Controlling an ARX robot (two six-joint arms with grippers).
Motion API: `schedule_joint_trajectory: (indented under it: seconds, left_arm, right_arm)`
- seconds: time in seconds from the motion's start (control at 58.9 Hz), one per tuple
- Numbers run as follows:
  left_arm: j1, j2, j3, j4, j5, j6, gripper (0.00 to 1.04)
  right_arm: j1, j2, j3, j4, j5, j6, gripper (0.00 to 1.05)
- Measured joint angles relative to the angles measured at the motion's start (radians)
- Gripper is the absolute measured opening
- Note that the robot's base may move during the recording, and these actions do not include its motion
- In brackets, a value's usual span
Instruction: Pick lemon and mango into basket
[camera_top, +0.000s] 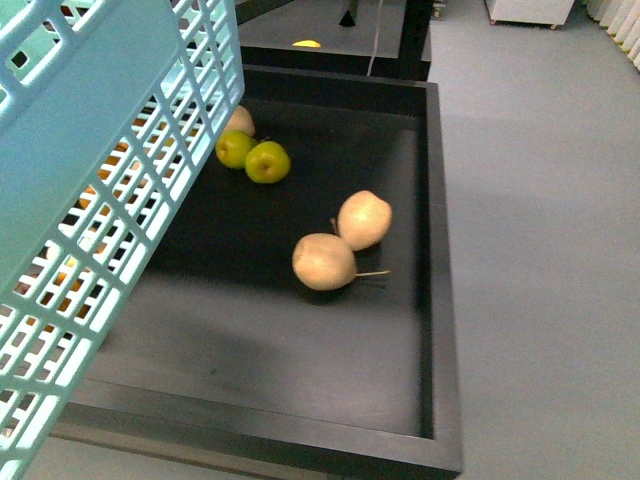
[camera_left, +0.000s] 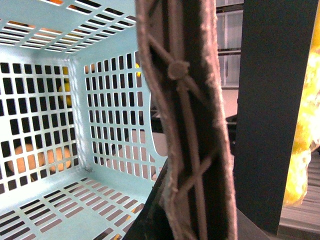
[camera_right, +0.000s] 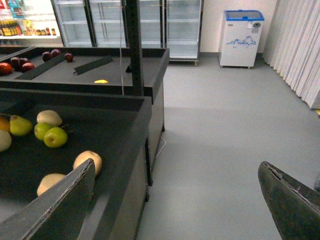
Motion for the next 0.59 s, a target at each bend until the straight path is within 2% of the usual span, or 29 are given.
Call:
schedule_joint_trajectory:
  seconds: [0.594]
  left_arm:
    - [0.0, 0.001, 0.0, 0.0, 0.003, -0.001, 0.05]
  right_arm:
    - [0.0, 0.001, 0.0, -0.001, 0.003, 0.0, 0.96]
